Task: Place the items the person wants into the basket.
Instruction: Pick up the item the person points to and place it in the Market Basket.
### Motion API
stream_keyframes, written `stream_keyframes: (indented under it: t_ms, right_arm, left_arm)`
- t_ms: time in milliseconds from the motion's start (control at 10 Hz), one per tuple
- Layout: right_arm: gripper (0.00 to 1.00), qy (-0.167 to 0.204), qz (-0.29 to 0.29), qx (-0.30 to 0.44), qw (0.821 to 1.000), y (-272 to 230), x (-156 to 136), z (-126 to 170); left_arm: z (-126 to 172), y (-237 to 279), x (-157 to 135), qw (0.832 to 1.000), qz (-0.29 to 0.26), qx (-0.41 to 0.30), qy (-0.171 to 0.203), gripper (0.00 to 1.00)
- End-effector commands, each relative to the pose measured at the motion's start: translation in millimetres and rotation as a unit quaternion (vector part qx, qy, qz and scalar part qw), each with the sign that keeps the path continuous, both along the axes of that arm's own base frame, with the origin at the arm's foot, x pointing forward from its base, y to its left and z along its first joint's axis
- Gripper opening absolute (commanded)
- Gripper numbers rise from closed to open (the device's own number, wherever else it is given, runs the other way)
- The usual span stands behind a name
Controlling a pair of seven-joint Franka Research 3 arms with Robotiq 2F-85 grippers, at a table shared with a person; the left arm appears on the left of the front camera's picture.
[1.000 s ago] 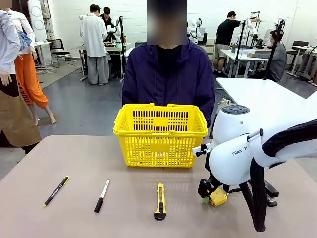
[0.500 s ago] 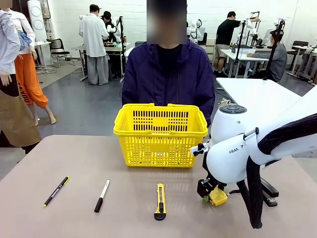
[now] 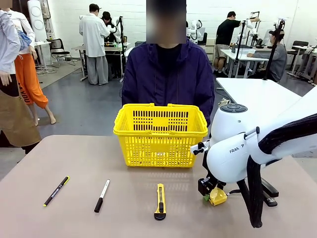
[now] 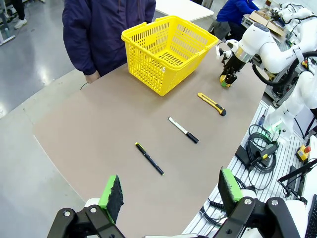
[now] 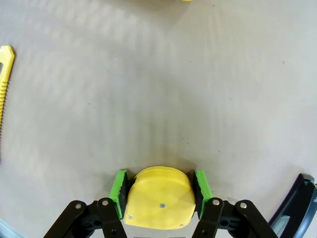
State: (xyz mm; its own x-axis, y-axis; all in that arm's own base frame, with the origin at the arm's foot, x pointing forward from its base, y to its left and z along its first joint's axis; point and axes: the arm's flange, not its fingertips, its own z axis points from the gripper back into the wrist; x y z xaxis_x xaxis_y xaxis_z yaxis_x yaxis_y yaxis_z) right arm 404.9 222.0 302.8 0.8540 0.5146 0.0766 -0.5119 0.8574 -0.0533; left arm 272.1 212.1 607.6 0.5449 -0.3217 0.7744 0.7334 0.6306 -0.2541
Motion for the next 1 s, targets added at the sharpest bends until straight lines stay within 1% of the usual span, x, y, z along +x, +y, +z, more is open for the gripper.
stream_keyframes:
  t_ms: [0, 100, 200, 300, 400, 500, 600, 700, 800, 900]
  right_arm:
    - [0.06, -0.019, -0.002, -0.018, 1.000, -0.6, -4.7, -2.1]
    - [0.00, -0.020, -0.009, -0.026, 0.999, 4.5, -9.8, 10.3]
    - [0.00, -0.033, -0.008, -0.038, 0.999, 14.1, -20.4, 36.0]
    - [0.00, -0.068, -0.015, -0.052, 0.996, 23.8, -31.8, 75.7]
    - [0.00, -0.095, -0.019, -0.047, 0.994, 33.3, -40.9, 121.5]
    - [0.00, -0.119, -0.017, -0.048, 0.992, 52.9, -48.4, 171.0]
    - [0.00, -0.133, -0.019, -0.055, 0.989, 73.6, -50.3, 207.8]
    - [0.00, -0.132, -0.024, -0.058, 0.989, 94.8, -49.8, 237.9]
    - [0.00, -0.148, -0.020, -0.059, 0.987, 113.2, -48.5, 258.2]
    - [0.00, -0.163, -0.014, -0.053, 0.985, 131.0, -38.3, 276.9]
  left_arm:
    - [1.3, 1.6, -0.2, 1.000, -0.007, -0.006, -0.010, 1.00]
    - [1.3, 1.6, -0.2, 1.000, -0.007, -0.006, -0.010, 1.00]
    - [1.3, 1.6, -0.2, 1.000, -0.007, -0.006, -0.010, 1.00]
    - [1.3, 1.6, -0.2, 1.000, -0.007, -0.006, -0.010, 1.00]
    - [1.3, 1.6, -0.2, 1.000, -0.007, -0.006, -0.010, 1.00]
    - [1.3, 1.6, -0.2, 1.000, -0.007, -0.006, -0.010, 1.00]
    - [1.3, 1.6, -0.2, 1.000, -0.007, -0.006, -0.010, 1.00]
    - [1.3, 1.6, -0.2, 1.000, -0.007, -0.006, -0.010, 1.00]
    - [1.3, 1.6, -0.2, 1.000, -0.007, -0.006, -0.010, 1.00]
    - [1.3, 1.6, -0.2, 1.000, -0.007, -0.006, -0.010, 1.00]
